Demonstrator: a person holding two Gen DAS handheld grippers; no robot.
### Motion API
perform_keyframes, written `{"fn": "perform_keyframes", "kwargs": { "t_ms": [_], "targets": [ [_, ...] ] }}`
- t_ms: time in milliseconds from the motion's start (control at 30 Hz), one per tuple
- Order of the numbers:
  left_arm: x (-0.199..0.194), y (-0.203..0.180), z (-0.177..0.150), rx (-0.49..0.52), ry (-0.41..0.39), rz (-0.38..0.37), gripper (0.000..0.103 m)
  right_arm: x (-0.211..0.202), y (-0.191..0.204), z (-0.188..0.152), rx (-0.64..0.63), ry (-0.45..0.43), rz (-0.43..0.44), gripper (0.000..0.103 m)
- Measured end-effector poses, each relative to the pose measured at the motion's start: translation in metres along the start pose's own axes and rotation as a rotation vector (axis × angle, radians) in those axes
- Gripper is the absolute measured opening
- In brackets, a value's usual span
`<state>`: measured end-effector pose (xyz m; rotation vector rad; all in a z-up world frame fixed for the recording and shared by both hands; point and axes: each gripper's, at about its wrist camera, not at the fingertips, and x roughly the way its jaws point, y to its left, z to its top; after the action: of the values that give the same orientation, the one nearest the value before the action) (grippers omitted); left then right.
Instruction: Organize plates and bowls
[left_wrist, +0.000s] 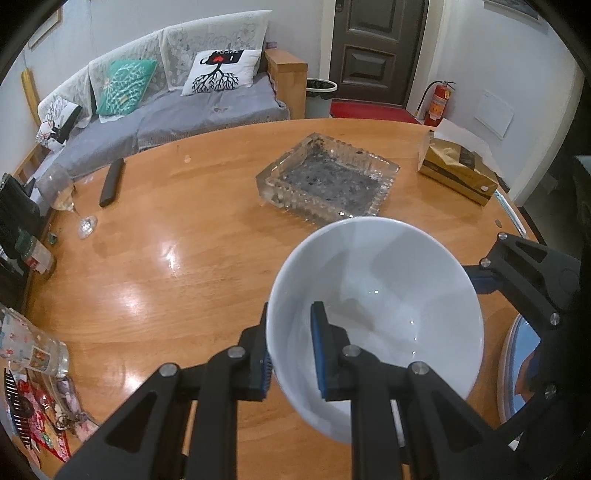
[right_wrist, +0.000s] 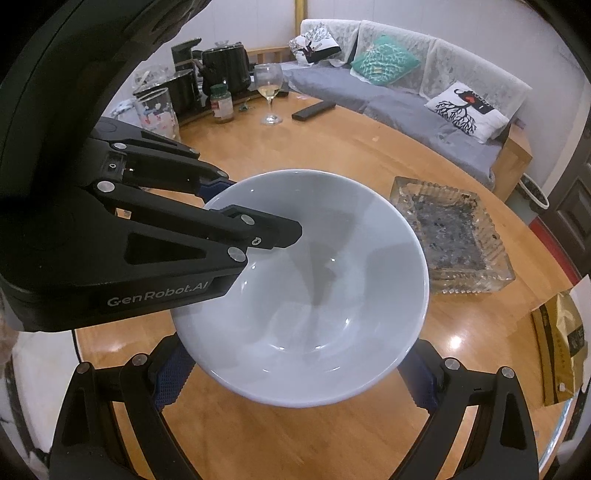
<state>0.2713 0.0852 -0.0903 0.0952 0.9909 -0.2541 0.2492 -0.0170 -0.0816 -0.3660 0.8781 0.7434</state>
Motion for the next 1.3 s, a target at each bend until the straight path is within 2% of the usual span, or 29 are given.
{"fn": "perform_keyframes", "kwargs": {
  "t_ms": [133, 433, 833, 1000, 1133, 1233, 1300],
  "targets": [
    [0.006, 0.004, -0.002, -0.001, 0.003, 0.006, 0.014, 0.005, 0.000, 0.002, 0.001, 0.003, 0.004, 0.093],
    [0.022, 0.013, -0.009, -0.029, 0.033, -0.032, 0.018, 0.008, 0.002, 0.005, -0.025, 0.048, -0.002, 0.094],
    [0.031, 0.007, -0.013, -0.008, 0.043, -0.002, 0.019, 0.007, 0.005, 0.002, -0.055, 0.102, -0.023, 0.094],
    [0.030, 0.006, -0.013, -0.001, 0.045, 0.005, 0.019, 0.005, 0.005, -0.003, -0.042, 0.087, -0.024, 0.093],
    [0.020, 0.008, -0.015, -0.024, 0.029, 0.000, 0.020, -0.008, 0.011, -0.013, 0.008, 0.035, -0.034, 0.093],
    [0.008, 0.012, -0.016, -0.041, 0.012, -0.003, 0.030, -0.022, 0.019, -0.025, 0.085, -0.009, -0.064, 0.094],
    [0.001, 0.013, -0.016, -0.039, -0.003, -0.007, 0.032, -0.031, 0.023, -0.035, 0.163, -0.051, -0.090, 0.094]
  ]
}}
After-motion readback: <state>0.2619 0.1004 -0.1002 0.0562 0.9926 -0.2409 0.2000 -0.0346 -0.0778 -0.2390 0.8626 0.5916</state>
